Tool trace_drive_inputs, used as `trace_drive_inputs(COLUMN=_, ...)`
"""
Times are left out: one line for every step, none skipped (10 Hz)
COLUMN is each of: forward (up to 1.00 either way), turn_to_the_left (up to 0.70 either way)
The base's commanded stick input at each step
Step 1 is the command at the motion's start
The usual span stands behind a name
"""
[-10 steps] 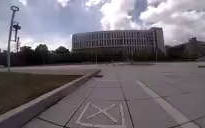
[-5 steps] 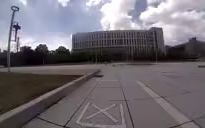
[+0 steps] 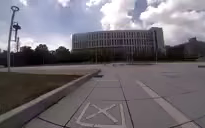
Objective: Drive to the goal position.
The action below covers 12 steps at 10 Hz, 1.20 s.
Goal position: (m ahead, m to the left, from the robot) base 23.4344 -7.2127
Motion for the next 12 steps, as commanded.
trace_drive_inputs(forward=0.05, turn_to_the_left=0.00)
trace_drive_inputs(forward=0.06, turn_to_the_left=0.00)
trace_drive_inputs(forward=0.06, turn_to_the_left=0.00)
trace_drive_inputs(forward=0.06, turn_to_the_left=0.00)
trace_drive_inputs(forward=0.06, turn_to_the_left=0.00)
trace_drive_inputs(forward=0.05, turn_to_the_left=0.00)
trace_drive_inputs(forward=0.06, turn_to_the_left=0.00)
trace_drive_inputs(forward=0.05, turn_to_the_left=0.00)
trace_drive_inputs(forward=0.05, turn_to_the_left=0.00)
trace_drive_inputs(forward=0.05, turn_to_the_left=0.00)
trace_drive_inputs(forward=0.06, turn_to_the_left=0.00)
trace_drive_inputs(forward=0.06, turn_to_the_left=0.00)
